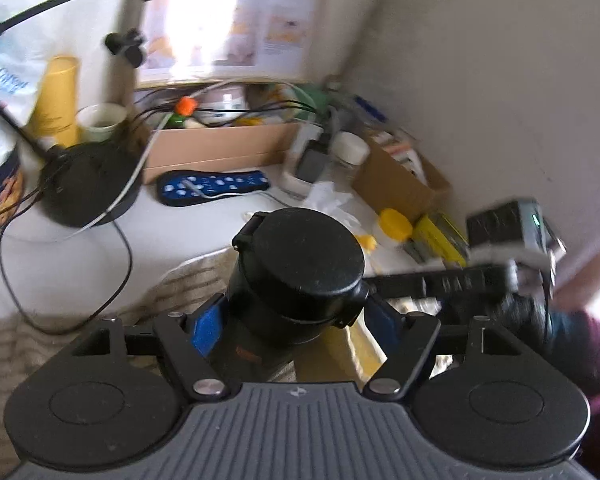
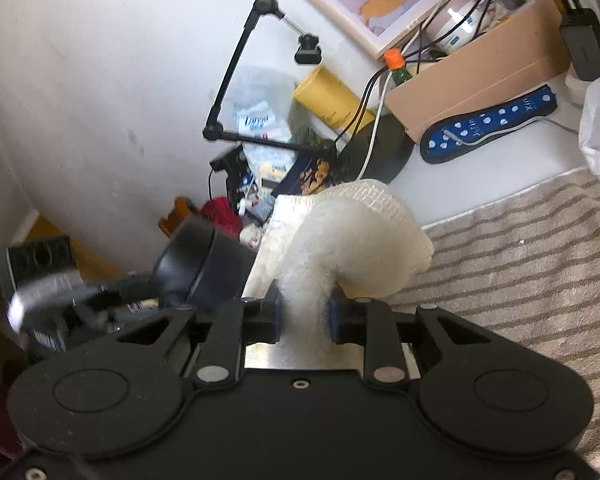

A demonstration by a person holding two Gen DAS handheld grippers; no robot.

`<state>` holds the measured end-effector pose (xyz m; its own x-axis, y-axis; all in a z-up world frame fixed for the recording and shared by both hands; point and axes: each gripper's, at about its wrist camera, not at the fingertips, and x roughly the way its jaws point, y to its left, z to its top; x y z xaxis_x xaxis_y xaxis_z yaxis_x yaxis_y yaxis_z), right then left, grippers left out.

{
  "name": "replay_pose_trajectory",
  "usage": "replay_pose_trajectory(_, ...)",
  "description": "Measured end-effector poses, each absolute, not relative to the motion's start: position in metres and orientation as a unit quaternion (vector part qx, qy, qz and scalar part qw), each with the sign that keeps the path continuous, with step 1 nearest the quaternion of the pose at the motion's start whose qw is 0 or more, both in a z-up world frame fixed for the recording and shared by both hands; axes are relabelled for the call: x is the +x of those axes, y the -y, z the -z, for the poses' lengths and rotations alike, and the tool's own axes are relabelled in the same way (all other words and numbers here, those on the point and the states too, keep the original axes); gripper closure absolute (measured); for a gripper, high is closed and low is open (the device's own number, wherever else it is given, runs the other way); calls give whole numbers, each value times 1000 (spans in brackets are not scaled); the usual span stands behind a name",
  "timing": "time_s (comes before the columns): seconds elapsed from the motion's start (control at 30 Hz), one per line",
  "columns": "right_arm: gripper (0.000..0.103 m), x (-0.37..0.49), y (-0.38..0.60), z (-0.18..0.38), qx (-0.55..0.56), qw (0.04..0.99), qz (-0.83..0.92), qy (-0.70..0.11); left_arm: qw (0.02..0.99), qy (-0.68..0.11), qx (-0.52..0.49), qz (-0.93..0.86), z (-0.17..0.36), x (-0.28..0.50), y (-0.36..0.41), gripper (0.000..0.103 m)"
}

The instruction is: Clean container

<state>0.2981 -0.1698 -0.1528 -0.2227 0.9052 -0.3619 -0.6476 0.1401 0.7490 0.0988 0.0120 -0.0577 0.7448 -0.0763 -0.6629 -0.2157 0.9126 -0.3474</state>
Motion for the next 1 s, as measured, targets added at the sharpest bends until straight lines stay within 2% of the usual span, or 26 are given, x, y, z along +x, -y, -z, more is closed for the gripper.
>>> replay_pose_trajectory(0.1, 80, 297, 172, 155, 143, 603, -643, -450, 919, -366, -144, -19, 56, 101, -6, 32)
replay_pose_trajectory(0.2, 80, 299, 176, 157, 145, 598, -645, -453, 935, -349, -22, 58, 57, 96, -5, 36)
replay_pose_trajectory(0.3, 80, 301, 180, 159, 147, 601, -641, -454, 930, -358, -13, 87, 59, 99, -16, 36)
replay_pose_trajectory(0.5, 80, 299, 181, 154, 151, 606, -643, -443, 917, -362, -167, -4, 45, 101, -17, 27)
replay_pose_trajectory(0.6, 80, 295, 179, 153, 149, 604, -648, -440, 901, -356, -239, -70, 43, 105, -13, 26)
replay_pose_trajectory(0.67, 80, 294, 179, 153, 150, 601, -650, -440, 908, -364, -192, -79, 43, 108, -4, 27)
replay_pose_trajectory(0.7, 80, 295, 179, 153, 150, 601, -650, -440, 913, -370, -154, -73, 43, 109, 1, 32)
replay_pose_trajectory(0.77, 80, 297, 180, 153, 151, 601, -650, -440, 922, -375, -92, -39, 44, 109, 4, 32)
replay_pose_trajectory(1.0, 80, 301, 185, 150, 166, 595, -655, -436, 931, -358, -6, 70, 49, 102, -12, 32)
